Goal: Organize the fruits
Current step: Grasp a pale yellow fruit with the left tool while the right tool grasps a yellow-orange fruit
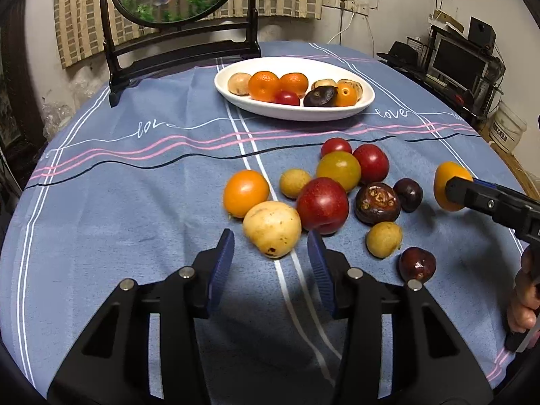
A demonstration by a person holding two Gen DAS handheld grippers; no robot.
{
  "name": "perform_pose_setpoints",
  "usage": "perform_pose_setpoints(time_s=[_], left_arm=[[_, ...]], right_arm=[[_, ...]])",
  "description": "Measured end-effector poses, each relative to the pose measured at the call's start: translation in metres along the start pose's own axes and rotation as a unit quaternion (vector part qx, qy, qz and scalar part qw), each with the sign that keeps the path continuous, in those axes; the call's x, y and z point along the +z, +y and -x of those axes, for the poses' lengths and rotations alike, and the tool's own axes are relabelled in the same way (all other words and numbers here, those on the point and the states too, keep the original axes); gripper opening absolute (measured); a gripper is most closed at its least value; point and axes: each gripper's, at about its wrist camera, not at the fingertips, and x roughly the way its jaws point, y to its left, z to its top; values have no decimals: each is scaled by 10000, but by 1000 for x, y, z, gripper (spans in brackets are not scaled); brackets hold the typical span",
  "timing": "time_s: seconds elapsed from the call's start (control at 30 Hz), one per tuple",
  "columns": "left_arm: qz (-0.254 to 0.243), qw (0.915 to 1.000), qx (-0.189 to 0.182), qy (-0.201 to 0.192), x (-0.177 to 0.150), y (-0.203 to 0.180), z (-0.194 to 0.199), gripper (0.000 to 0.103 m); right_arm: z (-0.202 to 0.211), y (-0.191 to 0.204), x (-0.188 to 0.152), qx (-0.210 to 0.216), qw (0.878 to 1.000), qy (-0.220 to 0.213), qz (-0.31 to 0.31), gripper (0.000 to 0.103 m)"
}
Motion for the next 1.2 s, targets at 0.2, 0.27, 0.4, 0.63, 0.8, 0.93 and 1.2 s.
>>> perform_pose_setpoints(time_s=[0.2, 0.27, 0.4, 0.63, 0.8, 0.93, 1.2], left_arm=[[-40, 10000, -27, 71, 3, -1, -7, 46], [-51, 9999, -19, 89, 4, -1, -9, 46], [25, 9998, -103, 145, 5, 4, -15, 46], [22, 9997, -166, 161, 5, 3, -17, 41], [57, 9996, -201, 168, 5, 5, -17, 41], [103, 9996, -203, 192, 4, 5, -15, 40], [252, 9991, -262, 228, 2, 8, -14, 40]], right_arm=[[-1, 0, 0, 14, 10000, 4, 4, 40], [-1, 0, -1, 23, 10000, 15, 4, 40], [-2, 1, 0, 38, 10000, 33, 6, 40], [-3, 2, 0, 56, 10000, 55, 0, 40], [-4, 1, -1, 45, 10000, 76, -16, 40], [-4, 1, 0, 50, 10000, 79, -18, 40], [-6, -1, 0, 57, 9999, 115, -54, 40]])
